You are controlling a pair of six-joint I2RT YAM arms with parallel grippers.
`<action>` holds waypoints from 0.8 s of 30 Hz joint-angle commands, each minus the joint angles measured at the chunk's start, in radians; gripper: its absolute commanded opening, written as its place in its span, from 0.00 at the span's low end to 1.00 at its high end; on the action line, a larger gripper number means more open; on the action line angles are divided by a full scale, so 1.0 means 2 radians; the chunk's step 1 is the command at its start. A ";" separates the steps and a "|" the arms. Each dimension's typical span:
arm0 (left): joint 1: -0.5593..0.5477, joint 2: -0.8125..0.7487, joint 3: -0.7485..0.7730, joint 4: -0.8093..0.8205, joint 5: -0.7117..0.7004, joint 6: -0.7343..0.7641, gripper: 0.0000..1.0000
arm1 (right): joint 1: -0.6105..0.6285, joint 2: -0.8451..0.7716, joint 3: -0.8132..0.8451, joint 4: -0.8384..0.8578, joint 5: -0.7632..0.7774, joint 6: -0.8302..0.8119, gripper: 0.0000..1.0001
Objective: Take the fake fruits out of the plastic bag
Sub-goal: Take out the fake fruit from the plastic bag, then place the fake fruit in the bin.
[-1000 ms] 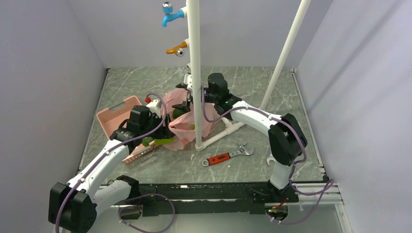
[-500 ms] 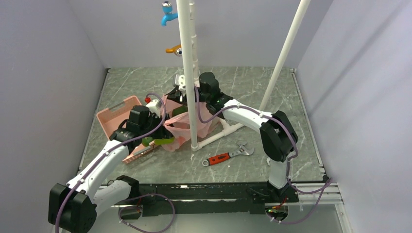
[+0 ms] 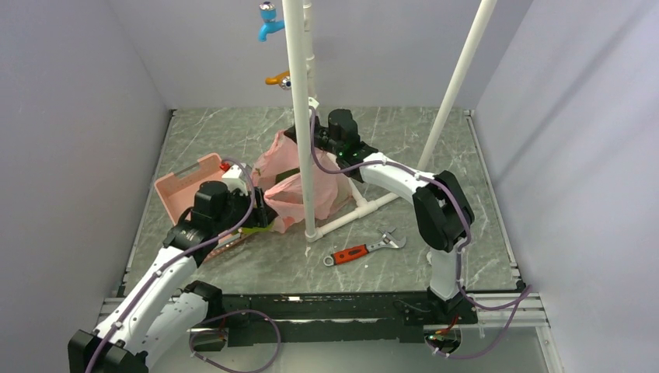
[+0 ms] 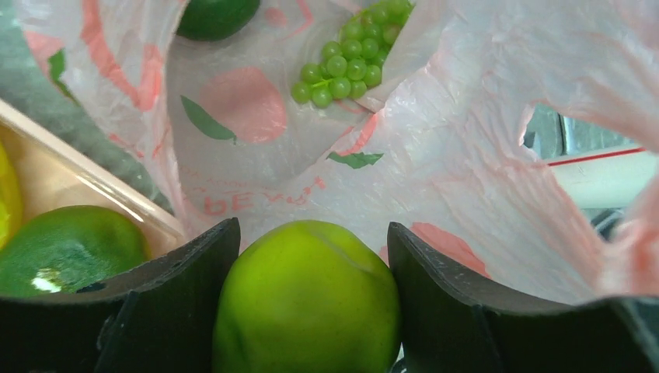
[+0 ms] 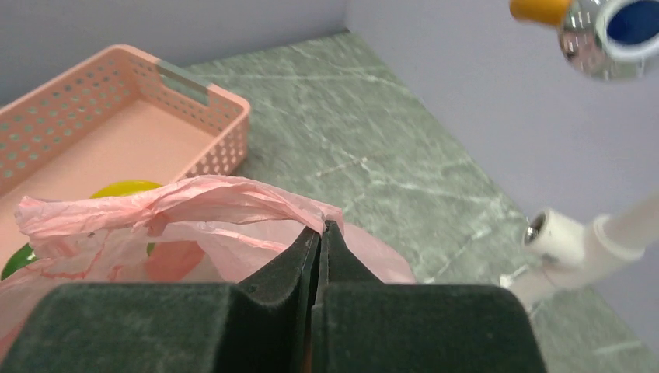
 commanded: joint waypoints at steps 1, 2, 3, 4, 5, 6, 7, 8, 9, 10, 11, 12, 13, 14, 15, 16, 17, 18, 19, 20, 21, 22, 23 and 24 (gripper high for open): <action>0.001 -0.027 0.019 0.002 -0.068 -0.012 0.00 | -0.002 -0.001 0.006 -0.010 0.064 0.027 0.00; 0.001 -0.036 0.025 -0.006 -0.099 -0.020 0.00 | -0.006 -0.005 -0.001 -0.005 0.069 0.032 0.00; 0.001 -0.045 0.031 -0.013 -0.117 -0.026 0.00 | -0.012 -0.009 -0.010 0.002 0.070 0.039 0.00; 0.001 -0.057 0.036 -0.015 -0.131 -0.031 0.00 | -0.016 -0.011 -0.017 0.006 0.069 0.045 0.00; 0.001 -0.067 0.045 -0.018 -0.148 -0.034 0.00 | -0.021 -0.013 -0.021 0.006 0.067 0.047 0.00; 0.001 -0.074 0.054 -0.025 -0.165 -0.036 0.00 | -0.025 -0.015 -0.024 0.004 0.065 0.045 0.00; 0.002 -0.077 0.068 -0.035 -0.179 -0.036 0.00 | -0.026 -0.016 -0.027 0.001 0.066 0.043 0.00; 0.002 -0.077 0.084 -0.047 -0.193 -0.036 0.00 | -0.029 -0.018 -0.031 -0.003 0.067 0.040 0.00; 0.003 -0.071 0.099 -0.064 -0.205 -0.034 0.00 | -0.031 -0.022 -0.036 -0.004 0.068 0.037 0.00; 0.005 -0.061 0.116 -0.079 -0.217 -0.032 0.00 | -0.033 -0.026 -0.042 -0.002 0.068 0.038 0.00; 0.008 -0.046 0.132 -0.098 -0.232 -0.030 0.00 | -0.036 -0.030 -0.049 0.002 0.069 0.040 0.00; 0.014 -0.028 0.148 -0.119 -0.249 -0.030 0.00 | -0.039 -0.034 -0.056 0.005 0.068 0.045 0.00; 0.022 -0.008 0.161 -0.140 -0.266 -0.033 0.00 | -0.042 -0.040 -0.062 0.005 0.067 0.048 0.00; 0.035 0.010 0.169 -0.157 -0.282 -0.042 0.00 | -0.044 -0.043 -0.064 0.003 0.065 0.050 0.00; 0.050 0.027 0.171 -0.167 -0.287 -0.051 0.00 | -0.044 -0.045 -0.063 -0.002 0.065 0.052 0.00; 0.068 0.040 0.169 -0.168 -0.282 -0.059 0.00 | -0.045 -0.047 -0.058 -0.013 0.067 0.053 0.00; 0.084 0.051 0.162 -0.163 -0.277 -0.069 0.00 | -0.045 -0.049 -0.049 -0.028 0.067 0.055 0.00; 0.097 0.060 0.151 -0.156 -0.273 -0.079 0.00 | -0.045 -0.049 -0.037 -0.049 0.066 0.056 0.00; 0.110 0.066 0.142 -0.148 -0.271 -0.089 0.00 | -0.044 -0.049 -0.022 -0.073 0.063 0.060 0.01; 0.126 0.070 0.130 -0.139 -0.270 -0.100 0.00 | -0.045 -0.048 -0.008 -0.097 0.060 0.065 0.05; 0.139 0.072 0.118 -0.130 -0.269 -0.111 0.00 | -0.045 -0.047 0.008 -0.123 0.057 0.069 0.08; 0.152 0.072 0.106 -0.119 -0.267 -0.122 0.01 | -0.045 -0.047 0.019 -0.145 0.056 0.073 0.11; 0.163 0.072 0.094 -0.108 -0.263 -0.132 0.05 | -0.045 -0.048 0.031 -0.164 0.052 0.080 0.15; 0.173 0.073 0.079 -0.096 -0.255 -0.140 0.07 | -0.045 -0.048 0.041 -0.180 0.048 0.091 0.18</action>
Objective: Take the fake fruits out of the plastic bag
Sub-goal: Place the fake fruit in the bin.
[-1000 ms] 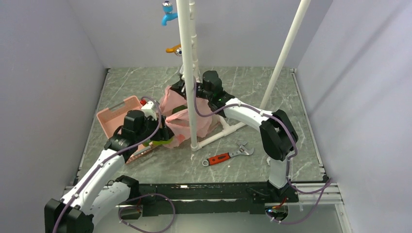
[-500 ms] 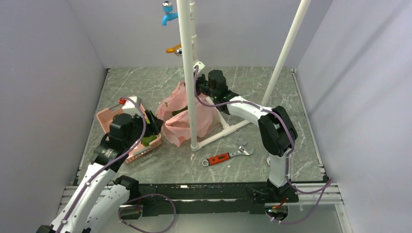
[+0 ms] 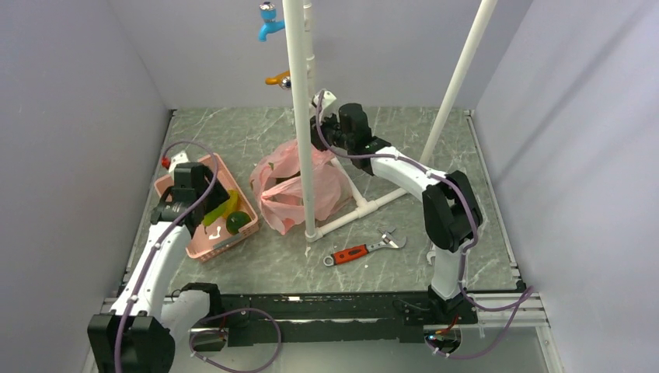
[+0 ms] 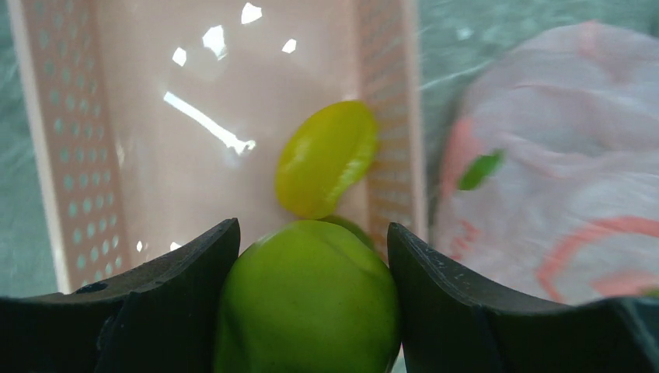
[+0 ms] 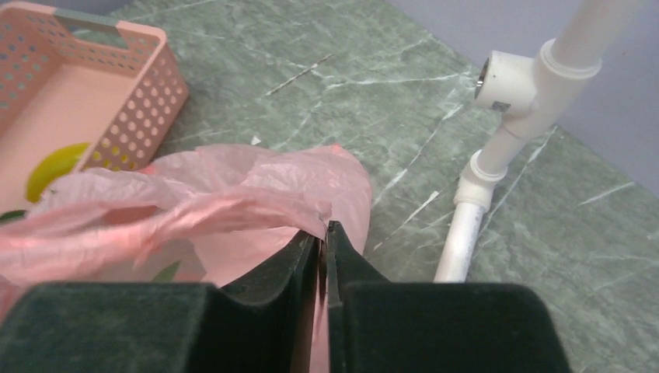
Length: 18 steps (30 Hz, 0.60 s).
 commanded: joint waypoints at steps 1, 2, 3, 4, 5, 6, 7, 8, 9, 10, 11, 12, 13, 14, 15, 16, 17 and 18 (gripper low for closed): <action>0.050 -0.007 -0.040 0.035 0.009 -0.059 0.09 | 0.002 -0.033 0.065 -0.091 -0.017 0.039 0.19; 0.062 -0.003 -0.045 0.045 0.019 -0.062 0.12 | 0.002 -0.033 0.073 -0.101 -0.023 0.044 0.19; 0.071 0.004 -0.048 0.047 0.026 -0.064 0.15 | 0.001 -0.033 0.080 -0.111 -0.026 0.050 0.21; 0.078 0.008 -0.049 0.049 0.030 -0.065 0.18 | 0.001 -0.032 0.089 -0.124 -0.029 0.058 0.23; 0.083 0.012 -0.049 0.050 0.036 -0.063 0.21 | 0.001 -0.031 0.097 -0.137 -0.031 0.067 0.26; 0.088 0.014 -0.049 0.051 0.043 -0.059 0.31 | 0.002 -0.028 0.106 -0.148 -0.031 0.076 0.32; 0.092 0.014 -0.050 0.053 0.049 -0.055 0.42 | 0.002 -0.027 0.116 -0.164 -0.032 0.083 0.38; 0.094 0.014 -0.049 0.051 0.056 -0.051 0.55 | 0.001 -0.026 0.125 -0.180 -0.029 0.091 0.46; 0.095 0.013 -0.047 0.049 0.062 -0.047 0.65 | 0.002 -0.028 0.131 -0.194 -0.023 0.100 0.54; 0.095 0.011 -0.045 0.045 0.068 -0.043 0.74 | 0.001 -0.031 0.135 -0.209 -0.012 0.110 0.63; 0.096 0.007 -0.044 0.043 0.075 -0.038 0.82 | 0.001 -0.039 0.133 -0.219 -0.002 0.119 0.72; 0.095 0.001 -0.043 0.043 0.088 -0.031 0.90 | 0.001 -0.049 0.127 -0.225 0.008 0.126 0.80; 0.095 -0.004 -0.043 0.042 0.098 -0.026 0.95 | 0.002 -0.061 0.117 -0.226 0.009 0.133 0.90; 0.095 -0.009 -0.042 0.041 0.108 -0.022 0.98 | 0.002 -0.072 0.112 -0.232 0.011 0.141 0.98; 0.095 -0.015 -0.041 0.039 0.113 -0.019 0.99 | 0.001 -0.082 0.109 -0.243 0.011 0.150 0.99; 0.095 -0.020 -0.040 0.037 0.126 -0.013 0.99 | 0.000 -0.090 0.109 -0.254 0.010 0.159 1.00; 0.096 -0.026 -0.039 0.036 0.135 -0.009 1.00 | -0.001 -0.100 0.107 -0.265 0.011 0.169 1.00; 0.095 -0.032 -0.038 0.034 0.140 -0.007 0.99 | -0.002 -0.110 0.103 -0.274 0.016 0.182 1.00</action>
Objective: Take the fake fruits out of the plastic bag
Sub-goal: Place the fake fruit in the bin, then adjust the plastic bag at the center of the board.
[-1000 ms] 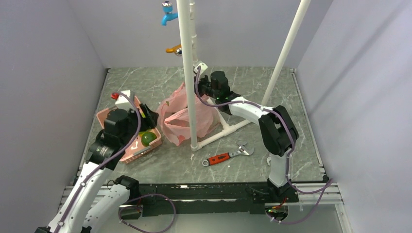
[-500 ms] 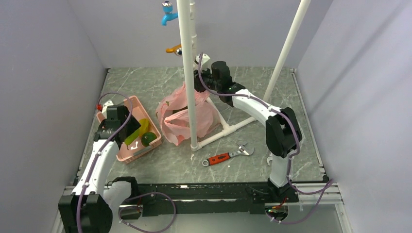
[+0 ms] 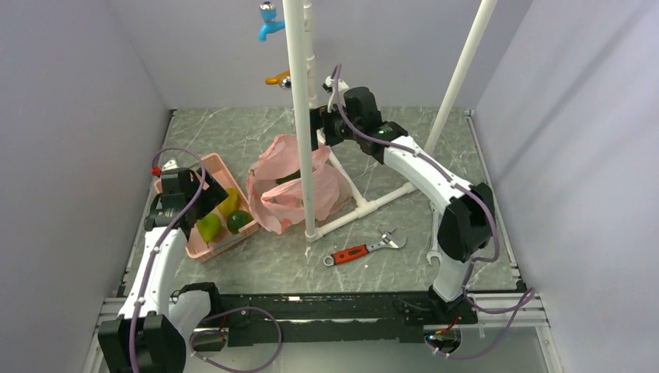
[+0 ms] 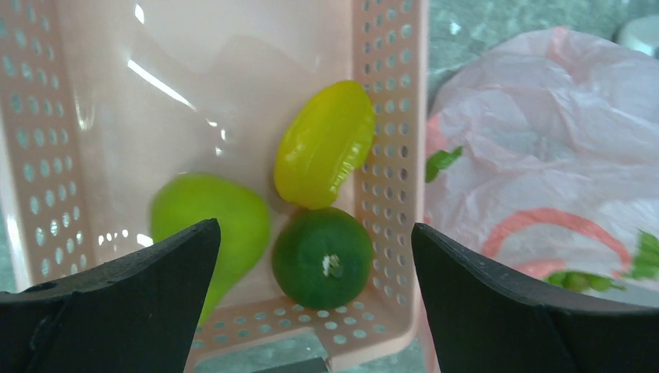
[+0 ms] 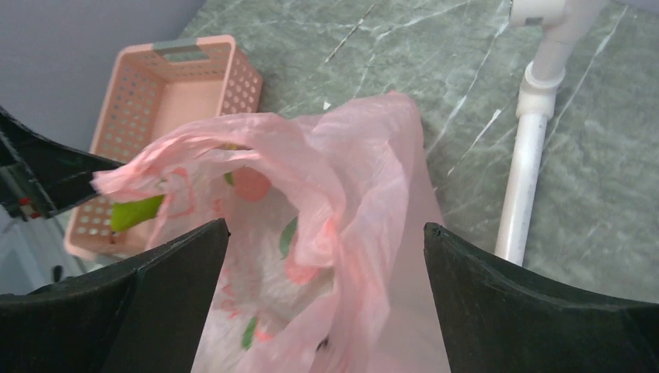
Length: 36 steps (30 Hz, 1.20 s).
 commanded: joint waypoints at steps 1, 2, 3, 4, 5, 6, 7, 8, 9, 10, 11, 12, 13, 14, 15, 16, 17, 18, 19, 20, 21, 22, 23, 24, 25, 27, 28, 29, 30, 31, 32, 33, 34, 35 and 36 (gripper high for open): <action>0.002 -0.035 0.018 0.005 0.055 0.025 0.99 | -0.004 -0.078 -0.006 -0.051 0.023 0.068 1.00; 0.002 -0.040 0.019 0.003 0.062 0.029 0.99 | -0.004 -0.085 -0.009 -0.069 0.031 0.079 1.00; 0.002 -0.045 0.022 0.000 0.070 0.034 0.99 | -0.004 -0.093 -0.011 -0.082 0.036 0.087 1.00; 0.002 -0.050 0.025 -0.003 0.081 0.041 0.99 | -0.004 -0.100 -0.017 -0.092 0.041 0.095 1.00; 0.002 -0.055 0.027 -0.003 0.098 0.048 0.99 | -0.003 -0.109 -0.028 -0.095 0.046 0.109 1.00; 0.002 -0.061 0.027 0.003 0.120 0.054 0.99 | -0.004 -0.118 -0.041 -0.098 0.056 0.129 1.00; 0.002 -0.067 0.024 0.012 0.145 0.058 0.99 | -0.003 -0.126 -0.052 -0.106 0.068 0.153 1.00; 0.002 -0.072 0.020 0.025 0.174 0.058 0.98 | -0.002 -0.131 -0.058 -0.116 0.079 0.173 1.00; 0.001 -0.076 0.015 0.038 0.198 0.055 0.97 | 0.000 -0.133 -0.061 -0.128 0.090 0.195 1.00; 0.001 -0.076 0.010 0.049 0.221 0.048 0.96 | 0.004 -0.135 -0.062 -0.141 0.103 0.222 1.00; 0.001 -0.073 0.007 0.058 0.247 0.041 0.95 | 0.008 -0.135 -0.064 -0.149 0.112 0.237 1.00; 0.000 -0.068 0.006 0.065 0.266 0.035 0.93 | 0.012 -0.137 -0.069 -0.152 0.119 0.253 1.00; -0.004 -0.064 0.006 0.074 0.282 0.030 0.90 | 0.015 -0.139 -0.073 -0.153 0.123 0.268 1.00; -0.010 -0.062 0.006 0.080 0.293 0.024 0.89 | 0.017 -0.140 -0.078 -0.152 0.125 0.283 1.00; -0.022 -0.060 0.008 0.086 0.296 0.019 0.89 | 0.018 -0.141 -0.082 -0.146 0.124 0.293 1.00; -0.035 -0.062 0.009 0.090 0.295 0.015 0.89 | 0.022 -0.140 -0.083 -0.145 0.125 0.295 1.00; -0.047 -0.063 0.010 0.093 0.291 0.012 0.90 | 0.025 -0.136 -0.079 -0.151 0.128 0.297 1.00; -0.062 -0.063 0.012 0.095 0.287 0.009 0.89 | 0.029 -0.132 -0.073 -0.157 0.132 0.299 1.00; -0.074 -0.063 0.014 0.096 0.283 0.005 0.89 | 0.032 -0.128 -0.071 -0.158 0.132 0.302 1.00; -0.085 -0.062 0.014 0.097 0.279 0.001 0.90 | 0.038 -0.124 -0.073 -0.156 0.130 0.305 1.00; -0.095 -0.061 0.014 0.101 0.277 -0.002 0.90 | 0.043 -0.122 -0.077 -0.151 0.129 0.309 1.00; -0.103 -0.059 0.012 0.105 0.275 -0.005 0.90 | 0.048 -0.120 -0.083 -0.146 0.130 0.313 1.00; -0.111 -0.055 0.011 0.111 0.272 -0.008 0.90 | 0.052 -0.121 -0.092 -0.142 0.138 0.321 1.00; -0.118 -0.051 0.008 0.118 0.270 -0.012 0.90 | 0.053 -0.126 -0.106 -0.135 0.141 0.328 1.00; -0.124 -0.044 0.006 0.130 0.271 -0.018 0.90 | 0.053 -0.134 -0.134 -0.120 0.144 0.335 0.98; -0.129 -0.018 0.007 0.151 0.285 -0.025 0.91 | 0.052 -0.154 -0.182 -0.079 0.147 0.339 0.76; -0.129 -0.001 0.014 0.157 0.291 -0.026 0.91 | 0.049 -0.162 -0.203 -0.058 0.145 0.339 0.62; -0.129 0.020 0.024 0.159 0.294 -0.024 0.90 | 0.047 -0.168 -0.218 -0.037 0.139 0.335 0.56; -0.129 0.039 0.039 0.158 0.295 -0.022 0.90 | 0.044 -0.171 -0.225 -0.029 0.130 0.329 0.53; -0.129 0.057 0.050 0.165 0.297 -0.021 0.90 | 0.042 -0.170 -0.228 -0.023 0.121 0.319 0.49; -0.129 0.076 0.057 0.176 0.300 -0.020 0.91 | 0.040 -0.168 -0.230 -0.020 0.115 0.311 0.34; -0.129 0.095 0.065 0.186 0.302 -0.021 0.91 | 0.037 -0.167 -0.235 -0.014 0.113 0.304 0.27; -0.129 0.116 0.073 0.195 0.306 -0.025 0.91 | 0.030 -0.168 -0.246 0.003 0.108 0.297 0.13; -0.129 0.140 0.086 0.200 0.313 -0.027 0.92 | 0.021 -0.168 -0.260 0.026 0.096 0.288 0.01; -0.129 0.164 0.101 0.202 0.314 -0.025 0.92 | 0.008 -0.166 -0.274 0.055 0.076 0.277 0.00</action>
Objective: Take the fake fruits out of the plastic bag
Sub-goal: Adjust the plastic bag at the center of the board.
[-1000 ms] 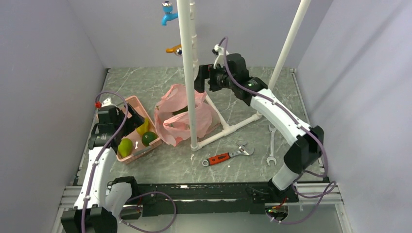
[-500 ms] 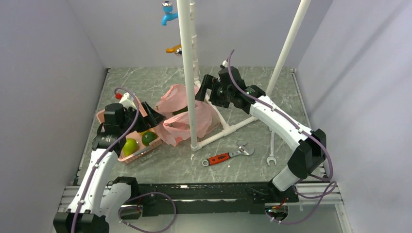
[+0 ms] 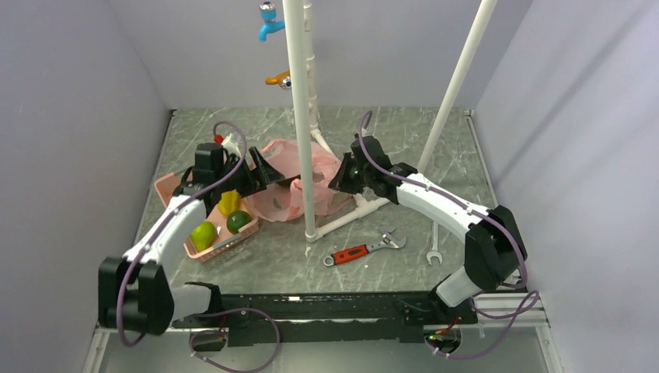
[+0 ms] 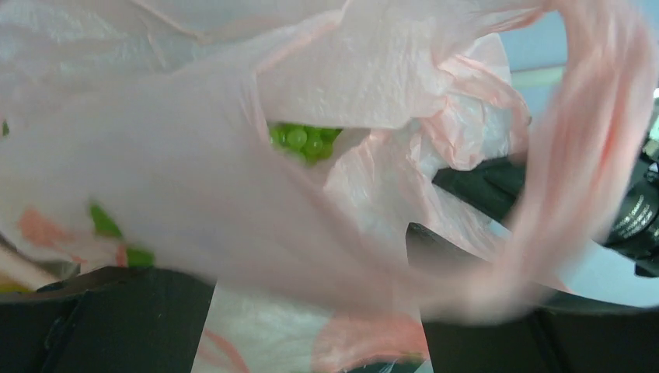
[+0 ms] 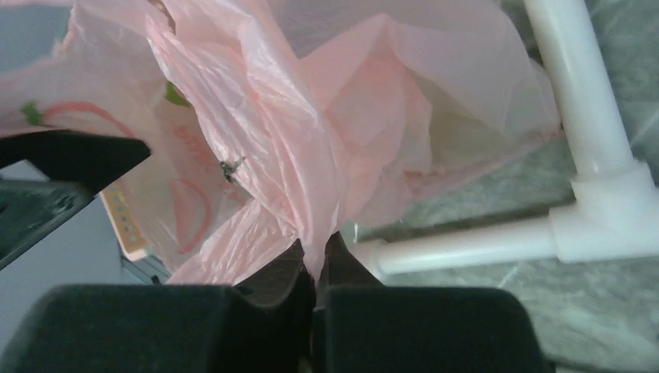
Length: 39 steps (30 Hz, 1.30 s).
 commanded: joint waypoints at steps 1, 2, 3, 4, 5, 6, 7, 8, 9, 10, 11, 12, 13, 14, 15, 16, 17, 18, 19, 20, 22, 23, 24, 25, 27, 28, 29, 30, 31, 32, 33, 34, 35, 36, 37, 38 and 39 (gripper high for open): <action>-0.001 0.082 0.073 0.048 0.020 -0.004 0.93 | -0.042 -0.017 -0.036 0.140 -0.070 -0.042 0.00; -0.001 0.105 0.089 0.043 0.012 -0.004 0.93 | -0.057 -0.009 -0.042 0.166 -0.097 -0.059 0.00; 0.001 0.125 0.104 0.040 0.004 -0.003 0.94 | -0.069 0.002 -0.042 0.188 -0.125 -0.072 0.00; 0.005 0.142 0.120 0.032 -0.006 -0.002 0.94 | -0.083 0.017 -0.037 0.210 -0.165 -0.088 0.00; 0.008 0.160 0.134 0.029 -0.014 -0.001 0.94 | -0.094 0.036 -0.028 0.228 -0.193 -0.108 0.00; 0.012 0.170 0.146 0.029 -0.028 0.001 0.95 | -0.103 0.052 -0.020 0.249 -0.228 -0.123 0.00; 0.016 0.180 0.159 0.028 -0.044 0.003 0.96 | -0.110 0.066 -0.006 0.268 -0.247 -0.136 0.00; 0.021 0.192 0.172 0.026 -0.055 0.007 0.96 | -0.114 0.077 0.004 0.283 -0.260 -0.149 0.00; 0.026 0.207 0.189 0.023 -0.059 0.011 0.96 | -0.116 0.088 0.014 0.298 -0.275 -0.166 0.00; 0.030 0.219 0.205 0.015 -0.058 0.014 0.95 | -0.116 0.096 0.022 0.314 -0.292 -0.191 0.00; 0.033 0.231 0.220 0.011 -0.054 0.017 0.95 | -0.116 0.103 0.026 0.325 -0.302 -0.216 0.00; 0.034 0.239 0.230 0.010 -0.051 0.018 0.95 | -0.117 0.109 0.026 0.335 -0.315 -0.233 0.00; 0.034 0.243 0.236 0.009 -0.049 0.020 0.95 | -0.119 0.115 0.022 0.350 -0.333 -0.243 0.00; 0.034 0.242 0.237 0.012 -0.045 0.020 0.95 | -0.121 0.115 0.015 0.359 -0.344 -0.255 0.00; 0.033 0.236 0.229 0.018 -0.039 0.019 0.94 | -0.121 0.110 -0.002 0.371 -0.346 -0.273 0.00; 0.032 0.226 0.215 0.029 -0.036 0.016 0.94 | -0.121 0.102 -0.024 0.379 -0.346 -0.288 0.00; 0.032 0.213 0.194 0.040 -0.032 0.011 0.94 | -0.121 0.091 -0.050 0.397 -0.347 -0.294 0.00; 0.032 0.196 0.163 0.056 -0.024 0.006 0.94 | -0.121 0.077 -0.079 0.417 -0.348 -0.295 0.00; 0.029 0.176 0.136 0.071 -0.019 0.001 0.94 | -0.120 0.058 -0.105 0.425 -0.348 -0.295 0.00; 0.025 0.156 0.108 0.086 -0.012 -0.002 0.94 | -0.120 0.037 -0.130 0.435 -0.346 -0.289 0.00; 0.009 0.117 0.065 0.096 -0.010 -0.001 0.94 | -0.112 -0.010 -0.173 0.437 -0.331 -0.275 0.00; -0.001 0.101 0.047 0.093 -0.014 0.001 0.94 | -0.103 -0.039 -0.190 0.423 -0.303 -0.279 0.00; -0.010 0.084 0.028 0.094 -0.018 0.000 0.94 | -0.093 -0.054 -0.198 0.394 -0.271 -0.286 0.01; -0.019 0.068 0.008 0.099 -0.022 -0.003 0.93 | -0.079 -0.073 -0.199 0.351 -0.236 -0.298 0.04; -0.035 0.029 -0.030 0.116 -0.028 -0.011 0.94 | -0.060 -0.095 -0.203 0.288 -0.193 -0.303 0.12; -0.042 0.017 -0.043 0.119 -0.035 -0.014 0.94 | -0.054 -0.105 -0.210 0.267 -0.173 -0.298 0.18; -0.046 0.006 -0.052 0.114 -0.043 -0.015 0.94 | -0.050 -0.113 -0.214 0.251 -0.157 -0.289 0.23; -0.051 -0.005 -0.058 0.111 -0.051 -0.012 0.94 | -0.049 -0.121 -0.217 0.236 -0.153 -0.276 0.31; -0.056 -0.014 -0.061 0.109 -0.061 -0.005 0.94 | -0.049 -0.127 -0.215 0.222 -0.156 -0.265 0.39; -0.059 -0.023 -0.064 0.096 -0.071 -0.001 0.94 | -0.048 -0.132 -0.214 0.213 -0.161 -0.250 0.44; -0.061 -0.028 -0.065 0.092 -0.078 0.007 0.94 | -0.048 -0.135 -0.211 0.207 -0.170 -0.226 0.50; -0.063 -0.030 -0.063 0.088 -0.080 0.017 0.94 | -0.047 -0.137 -0.206 0.202 -0.180 -0.200 0.58; -0.065 -0.027 -0.057 0.084 -0.076 0.022 0.93 | -0.047 -0.138 -0.200 0.196 -0.186 -0.163 0.67; -0.066 -0.020 -0.052 0.079 -0.069 0.024 0.92 | -0.047 -0.137 -0.191 0.189 -0.186 -0.124 0.75; -0.067 -0.013 -0.046 0.078 -0.061 0.024 0.91 | -0.047 -0.135 -0.180 0.167 -0.181 -0.089 0.80; -0.071 -0.009 -0.045 0.083 -0.052 0.022 0.89 | -0.047 -0.132 -0.167 0.147 -0.172 -0.053 0.83; -0.075 -0.007 -0.046 0.092 -0.047 0.019 0.87 | -0.047 -0.128 -0.153 0.124 -0.162 -0.024 0.84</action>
